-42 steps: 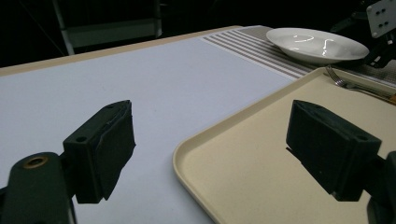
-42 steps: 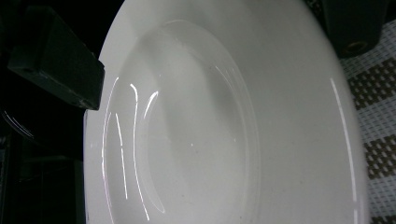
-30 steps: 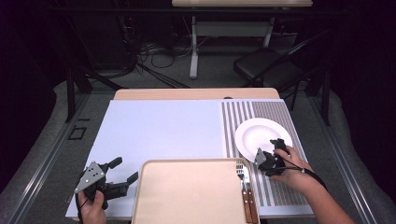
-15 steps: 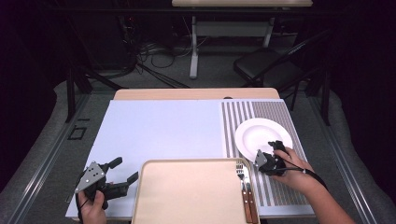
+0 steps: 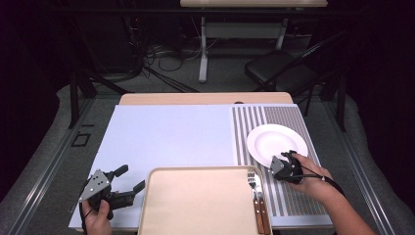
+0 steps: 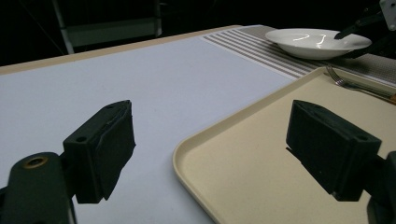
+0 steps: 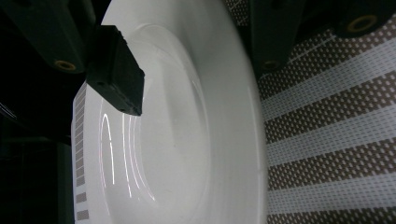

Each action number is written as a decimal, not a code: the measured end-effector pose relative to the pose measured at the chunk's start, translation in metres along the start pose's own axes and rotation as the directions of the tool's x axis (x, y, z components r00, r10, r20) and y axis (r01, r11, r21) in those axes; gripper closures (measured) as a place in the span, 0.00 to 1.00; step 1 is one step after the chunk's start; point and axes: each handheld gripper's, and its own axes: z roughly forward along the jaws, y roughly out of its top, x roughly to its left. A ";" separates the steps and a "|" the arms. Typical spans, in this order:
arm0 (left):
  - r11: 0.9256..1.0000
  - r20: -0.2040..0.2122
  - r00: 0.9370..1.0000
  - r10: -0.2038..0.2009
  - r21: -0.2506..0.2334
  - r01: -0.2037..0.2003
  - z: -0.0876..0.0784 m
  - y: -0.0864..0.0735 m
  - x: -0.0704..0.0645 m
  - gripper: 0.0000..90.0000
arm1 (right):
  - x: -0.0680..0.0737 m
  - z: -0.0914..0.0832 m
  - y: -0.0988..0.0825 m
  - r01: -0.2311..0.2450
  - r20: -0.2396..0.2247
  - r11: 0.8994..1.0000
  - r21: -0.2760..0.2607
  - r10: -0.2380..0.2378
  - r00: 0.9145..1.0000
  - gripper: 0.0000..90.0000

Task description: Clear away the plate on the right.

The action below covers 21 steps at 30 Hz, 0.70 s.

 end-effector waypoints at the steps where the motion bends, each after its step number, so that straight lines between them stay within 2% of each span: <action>1: 1.000 0.000 1.000 0.000 0.000 0.000 0.000 0.000 0.000 0.17 | 0.000 0.001 0.000 0.002 -0.007 1.000 -0.019 -0.002 1.000 0.65; 9: 1.000 -0.002 1.000 -0.001 0.000 0.001 0.000 0.000 0.000 0.17 | 0.000 -0.004 0.002 0.041 0.000 0.999 -0.015 -0.041 0.999 0.76; 13: 1.000 -0.002 1.000 -0.001 0.000 0.001 0.000 0.000 0.000 0.17 | 0.000 -0.005 0.002 0.042 -0.003 0.999 -0.018 -0.042 0.999 0.77; 15: 1.000 -0.002 1.000 -0.002 0.000 0.002 0.000 0.000 0.000 0.17 | -0.001 -0.005 0.003 0.058 -0.005 0.998 -0.010 -0.058 0.998 0.76; 16: 1.000 -0.002 1.000 -0.002 -0.001 0.002 0.000 0.000 0.000 0.17 | 0.000 -0.005 0.003 0.065 0.001 0.998 -0.026 -0.065 0.998 0.77; 21: 1.000 -0.002 1.000 -0.001 0.000 0.001 0.000 0.000 0.000 0.17 | -0.001 -0.005 0.004 0.057 -0.001 0.998 -0.032 -0.057 0.998 0.79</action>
